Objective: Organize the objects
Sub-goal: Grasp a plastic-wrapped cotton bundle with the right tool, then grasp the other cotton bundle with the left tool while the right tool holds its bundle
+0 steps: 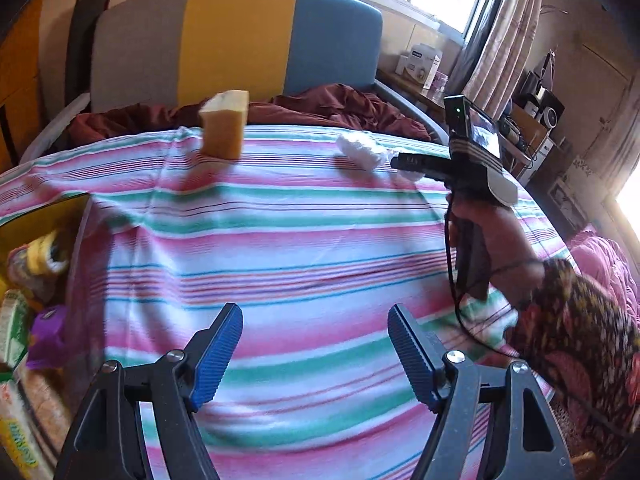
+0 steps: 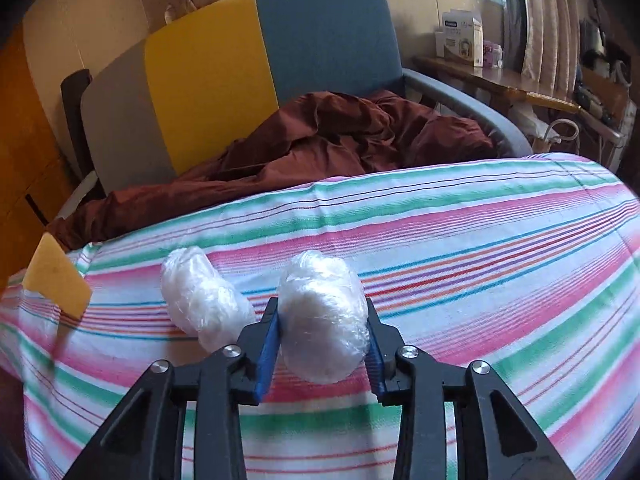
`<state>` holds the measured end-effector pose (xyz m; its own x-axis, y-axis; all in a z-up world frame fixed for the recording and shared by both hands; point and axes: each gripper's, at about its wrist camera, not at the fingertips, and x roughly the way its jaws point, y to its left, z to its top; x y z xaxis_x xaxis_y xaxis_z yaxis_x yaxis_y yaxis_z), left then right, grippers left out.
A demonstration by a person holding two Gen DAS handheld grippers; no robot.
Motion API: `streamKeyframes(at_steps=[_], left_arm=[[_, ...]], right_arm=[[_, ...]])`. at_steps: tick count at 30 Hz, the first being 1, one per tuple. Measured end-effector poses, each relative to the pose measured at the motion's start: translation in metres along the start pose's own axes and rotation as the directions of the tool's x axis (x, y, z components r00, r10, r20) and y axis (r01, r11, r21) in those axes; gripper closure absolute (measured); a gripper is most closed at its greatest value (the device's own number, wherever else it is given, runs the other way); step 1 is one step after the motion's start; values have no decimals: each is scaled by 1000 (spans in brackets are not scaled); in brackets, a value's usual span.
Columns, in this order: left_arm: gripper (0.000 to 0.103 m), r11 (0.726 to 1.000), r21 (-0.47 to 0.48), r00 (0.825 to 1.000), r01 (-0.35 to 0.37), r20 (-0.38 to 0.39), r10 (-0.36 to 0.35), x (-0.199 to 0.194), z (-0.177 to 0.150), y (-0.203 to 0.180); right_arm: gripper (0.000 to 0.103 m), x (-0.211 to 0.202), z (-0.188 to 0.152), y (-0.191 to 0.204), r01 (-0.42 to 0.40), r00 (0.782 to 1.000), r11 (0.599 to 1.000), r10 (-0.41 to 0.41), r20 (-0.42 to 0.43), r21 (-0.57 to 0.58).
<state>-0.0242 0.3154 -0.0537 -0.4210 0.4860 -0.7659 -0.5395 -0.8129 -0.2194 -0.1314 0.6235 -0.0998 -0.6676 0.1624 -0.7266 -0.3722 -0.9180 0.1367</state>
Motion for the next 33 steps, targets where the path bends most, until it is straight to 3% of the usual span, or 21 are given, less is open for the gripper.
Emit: streamKeyframes(at_steps=[5, 11, 17, 24, 27, 31, 33], left_arm=[[27, 1000, -16, 1000, 25, 2, -25, 20, 19, -13], [27, 1000, -25, 1000, 14, -18, -15, 62, 52, -29], [22, 999, -25, 999, -31, 29, 32, 113, 102, -46], [21, 991, 34, 991, -131, 45, 130, 180, 152, -63], [21, 992, 53, 993, -111, 54, 108, 197, 160, -68], [22, 987, 64, 988, -147, 57, 143, 215, 163, -69], [34, 990, 63, 991, -129, 37, 127, 221, 163, -66]], right_arm=[[65, -25, -18, -4, 107, 994, 994, -107, 20, -36], [65, -47, -32, -39, 165, 986, 985, -166, 16, 58], [65, -50, -43, -63, 136, 991, 978, -137, -3, 160], [65, -49, -44, -55, 155, 988, 981, -157, 9, 121], [65, -49, -45, -56, 154, 988, 981, -157, 13, 122], [65, -48, -45, -55, 163, 986, 980, -166, 18, 113], [65, -48, -46, -54, 165, 986, 981, -167, 19, 106]])
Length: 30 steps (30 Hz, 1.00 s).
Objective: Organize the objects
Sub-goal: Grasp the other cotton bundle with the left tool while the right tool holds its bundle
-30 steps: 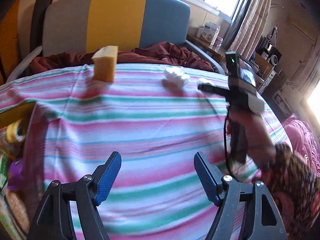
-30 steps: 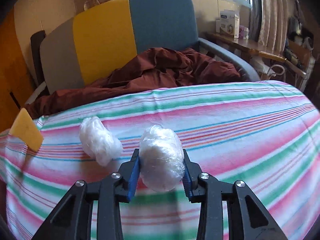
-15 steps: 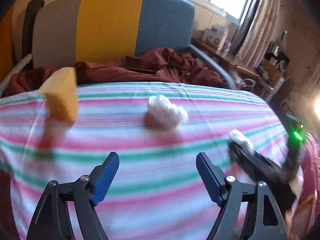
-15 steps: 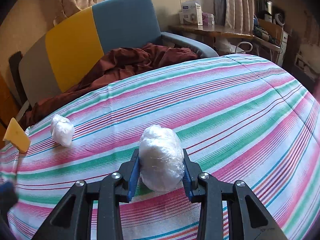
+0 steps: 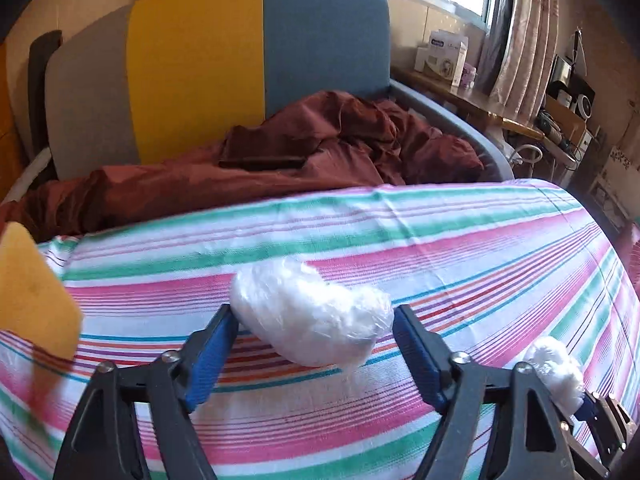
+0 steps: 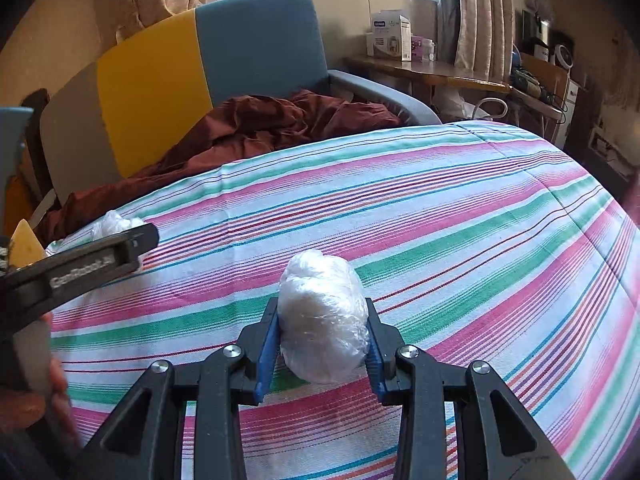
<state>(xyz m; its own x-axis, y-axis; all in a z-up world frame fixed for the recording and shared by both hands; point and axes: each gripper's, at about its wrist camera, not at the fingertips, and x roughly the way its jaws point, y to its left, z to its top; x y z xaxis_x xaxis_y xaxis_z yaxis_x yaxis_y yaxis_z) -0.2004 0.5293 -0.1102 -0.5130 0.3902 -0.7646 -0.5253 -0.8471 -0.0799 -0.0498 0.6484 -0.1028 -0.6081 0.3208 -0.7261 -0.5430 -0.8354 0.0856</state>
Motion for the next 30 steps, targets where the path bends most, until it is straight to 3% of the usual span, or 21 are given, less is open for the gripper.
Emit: streamKeyframes(at_steps=[3, 4, 7, 12, 16, 22, 30], left_arm=[[59, 999, -39, 999, 35, 15, -35, 0, 1, 10], [60, 998, -52, 999, 47, 18, -46, 0, 0, 12], [61, 995, -64, 997, 74, 38, -71, -3, -3, 16], [61, 998, -51, 993, 35, 116, -29, -28, -17, 21], [61, 1000, 29, 984, -2, 178, -4, -56, -36, 14], [61, 988, 147, 982, -41, 189, 13, -90, -67, 2], [61, 992, 123, 990, -25, 140, 8, -124, -107, 16]], right_arm=[[65, 0, 0, 3, 7, 1000, 1000, -7, 3, -10], [65, 0, 0, 4, 8, 1000, 1000, -8, 4, -14], [65, 0, -1, 6, 16, 1000, 1000, -16, 9, -27], [65, -8, -3, 11, 15, 998, 998, -12, 54, -55], [65, -16, -4, 25, 44, 995, 992, -33, 97, -119], [65, -27, -7, 42, 65, 991, 979, -40, 129, -192], [65, -52, -33, 57, 14, 997, 978, 3, 80, -207]])
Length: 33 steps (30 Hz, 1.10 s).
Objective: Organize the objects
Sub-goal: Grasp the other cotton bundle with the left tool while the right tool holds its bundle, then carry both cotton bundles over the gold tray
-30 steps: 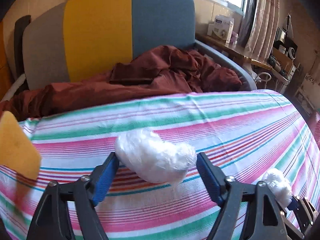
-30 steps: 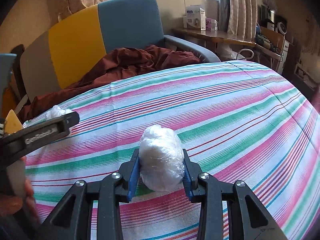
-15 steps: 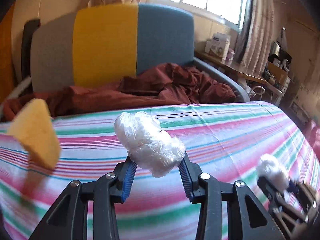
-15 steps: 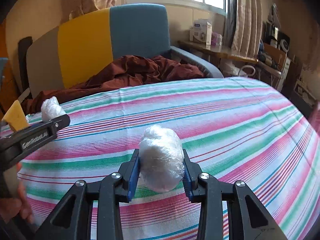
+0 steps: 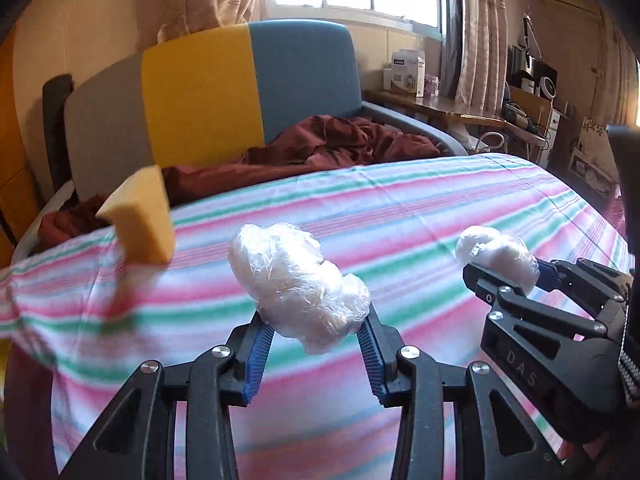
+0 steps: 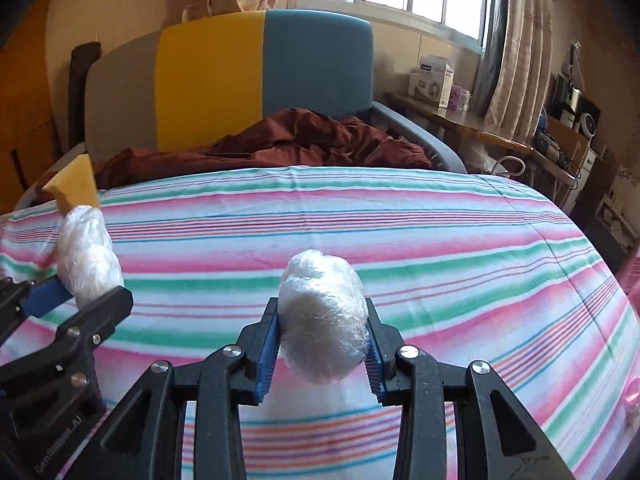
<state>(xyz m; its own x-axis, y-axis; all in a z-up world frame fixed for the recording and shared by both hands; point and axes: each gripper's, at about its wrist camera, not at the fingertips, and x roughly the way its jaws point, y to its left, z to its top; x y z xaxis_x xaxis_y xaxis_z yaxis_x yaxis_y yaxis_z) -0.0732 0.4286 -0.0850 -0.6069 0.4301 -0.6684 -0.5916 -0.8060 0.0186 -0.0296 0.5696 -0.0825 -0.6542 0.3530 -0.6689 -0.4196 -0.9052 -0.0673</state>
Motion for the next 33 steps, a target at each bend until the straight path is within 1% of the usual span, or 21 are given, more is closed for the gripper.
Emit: streamKeyframes(at_steps=[5, 7, 12, 17, 24, 29, 33], left_arm=[[61, 999, -43, 999, 11, -46, -13, -22, -24, 13], [61, 998, -60, 998, 4, -55, -8, -30, -32, 19], [61, 997, -81, 997, -1, -83, -6, -47, -52, 32], [61, 995, -100, 996, -9, -95, 0, -59, -64, 42], [61, 991, -135, 995, -16, -101, 3, -70, -79, 55], [61, 989, -144, 996, -25, -94, 11, -82, -86, 63], [61, 990, -138, 997, -19, -81, 7, -101, -96, 68]], right_arm=[[65, -20, -16, 13, -29, 999, 1000, 29, -40, 14], [65, -28, -23, 19, -42, 998, 999, 43, -54, 13], [65, -50, -41, 34, -77, 995, 997, 78, -68, 15], [65, -68, -54, 48, -100, 992, 995, 100, -76, 16], [65, -87, -62, 62, -117, 991, 993, 118, -68, 19], [65, -85, -70, 69, -123, 988, 992, 124, -91, 22], [65, -88, -74, 74, -138, 986, 990, 141, -92, 34]])
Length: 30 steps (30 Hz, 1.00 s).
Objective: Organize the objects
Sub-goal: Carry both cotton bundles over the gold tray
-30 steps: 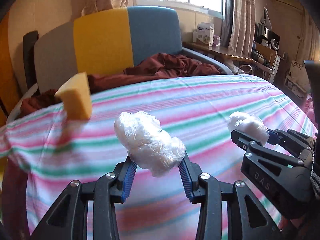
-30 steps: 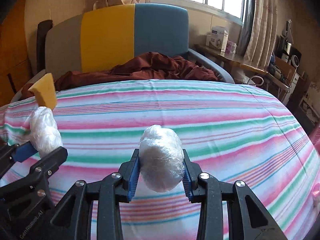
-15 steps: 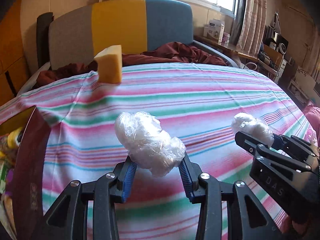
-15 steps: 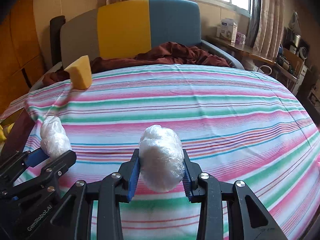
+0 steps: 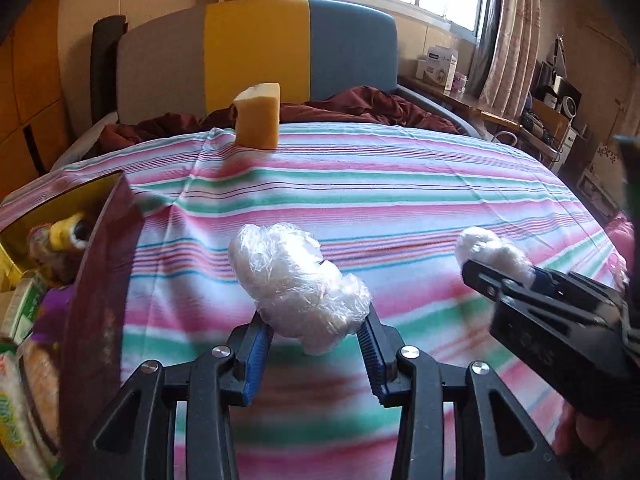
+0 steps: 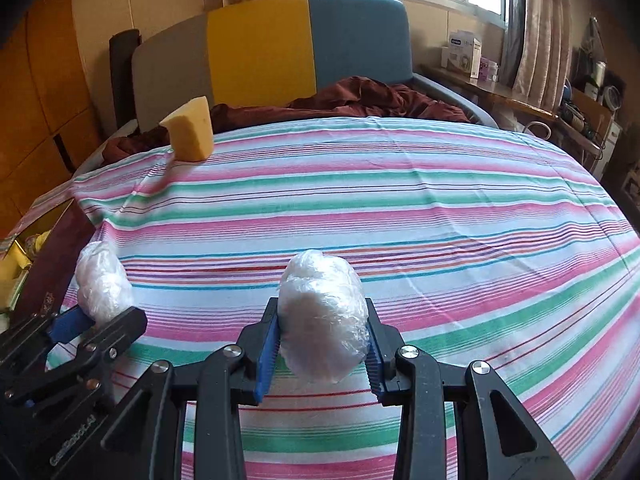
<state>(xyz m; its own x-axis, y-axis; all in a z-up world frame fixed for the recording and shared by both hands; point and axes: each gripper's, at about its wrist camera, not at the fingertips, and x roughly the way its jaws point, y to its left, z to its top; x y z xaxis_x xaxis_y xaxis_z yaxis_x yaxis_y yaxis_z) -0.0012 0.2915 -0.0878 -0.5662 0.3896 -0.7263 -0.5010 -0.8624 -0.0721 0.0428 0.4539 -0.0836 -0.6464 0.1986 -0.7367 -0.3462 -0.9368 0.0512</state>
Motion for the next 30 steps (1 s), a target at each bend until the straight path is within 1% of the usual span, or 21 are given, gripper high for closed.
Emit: streamKeyframes(at_steps=[4, 9, 14, 18, 21, 24, 26, 28, 30], left_arm=[[61, 1000, -25, 1000, 5, 22, -5, -24, -3, 15], [61, 999, -42, 999, -12, 53, 14, -48, 1, 34], [61, 996, -81, 996, -38, 74, 44, -67, 11, 63], [61, 990, -121, 992, -78, 85, 89, -76, 16, 93], [61, 981, -163, 989, -106, 87, 121, -80, 19, 119], [61, 970, -200, 984, -140, 78, 158, -79, 25, 148], [61, 956, -252, 983, -151, 66, 173, -77, 28, 174], [61, 943, -287, 982, -169, 34, 187, -71, 31, 197], [61, 927, -335, 982, -170, 19, 187, -67, 31, 217]], right_arm=[[65, 0, -5, 10, -8, 1000, 1000, 8, -2, -11], [65, 4, -11, 19, -20, 1000, 1000, 20, -15, -10], [65, 1, -11, 34, -44, 999, 999, 44, -13, -29], [65, -4, -11, 53, -72, 997, 995, 73, 9, -67], [65, -5, -12, 68, -81, 996, 992, 84, 24, -101], [65, -3, -13, 78, -96, 995, 990, 98, 16, -108], [65, -4, -14, 83, -100, 995, 988, 102, 15, -115], [65, -4, -14, 86, -102, 994, 987, 105, 17, -126], [65, -4, -15, 89, -102, 994, 986, 105, 16, -132]])
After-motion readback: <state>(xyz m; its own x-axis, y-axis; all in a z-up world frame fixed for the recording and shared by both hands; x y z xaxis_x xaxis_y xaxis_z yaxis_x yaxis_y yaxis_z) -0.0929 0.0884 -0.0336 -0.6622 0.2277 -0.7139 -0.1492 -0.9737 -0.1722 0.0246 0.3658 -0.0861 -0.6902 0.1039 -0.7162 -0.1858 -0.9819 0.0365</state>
